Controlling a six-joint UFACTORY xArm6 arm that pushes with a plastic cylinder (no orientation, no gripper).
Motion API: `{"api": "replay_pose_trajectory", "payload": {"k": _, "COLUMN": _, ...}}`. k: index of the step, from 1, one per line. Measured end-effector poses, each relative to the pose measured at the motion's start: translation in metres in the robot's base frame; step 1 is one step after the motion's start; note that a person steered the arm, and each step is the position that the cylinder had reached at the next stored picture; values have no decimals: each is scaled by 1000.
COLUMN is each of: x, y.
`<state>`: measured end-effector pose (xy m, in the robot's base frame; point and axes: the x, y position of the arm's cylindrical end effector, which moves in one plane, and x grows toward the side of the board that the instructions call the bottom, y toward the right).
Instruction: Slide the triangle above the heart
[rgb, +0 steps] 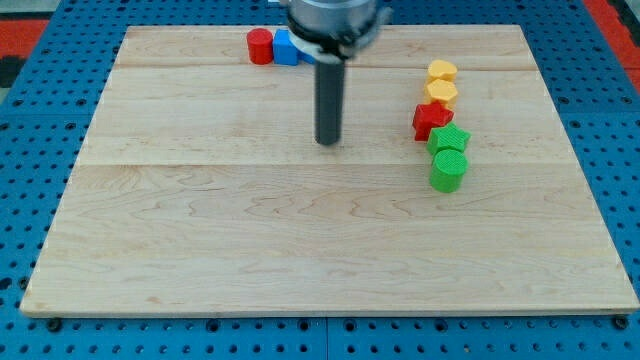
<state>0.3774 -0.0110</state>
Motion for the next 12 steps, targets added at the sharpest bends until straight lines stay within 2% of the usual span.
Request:
{"api": "replay_pose_trajectory", "payload": {"k": 1, "x": -52, "y": -81}}
{"api": "replay_pose_trajectory", "payload": {"k": 2, "x": -112, "y": -121}}
{"api": "replay_pose_trajectory", "payload": {"k": 3, "x": -152, "y": -147}}
{"api": "replay_pose_trajectory", "payload": {"k": 6, "x": -148, "y": 24}}
{"api": "replay_pose_trajectory", "payload": {"k": 7, "x": -139, "y": 55}}
{"api": "replay_pose_trajectory", "payload": {"k": 8, "x": -134, "y": 39}}
{"api": "replay_pose_trajectory", "payload": {"k": 10, "x": -133, "y": 107}}
{"api": "replay_pose_trajectory", "payload": {"k": 11, "x": -113, "y": 157}}
{"api": "replay_pose_trajectory", "payload": {"k": 12, "x": -139, "y": 136}}
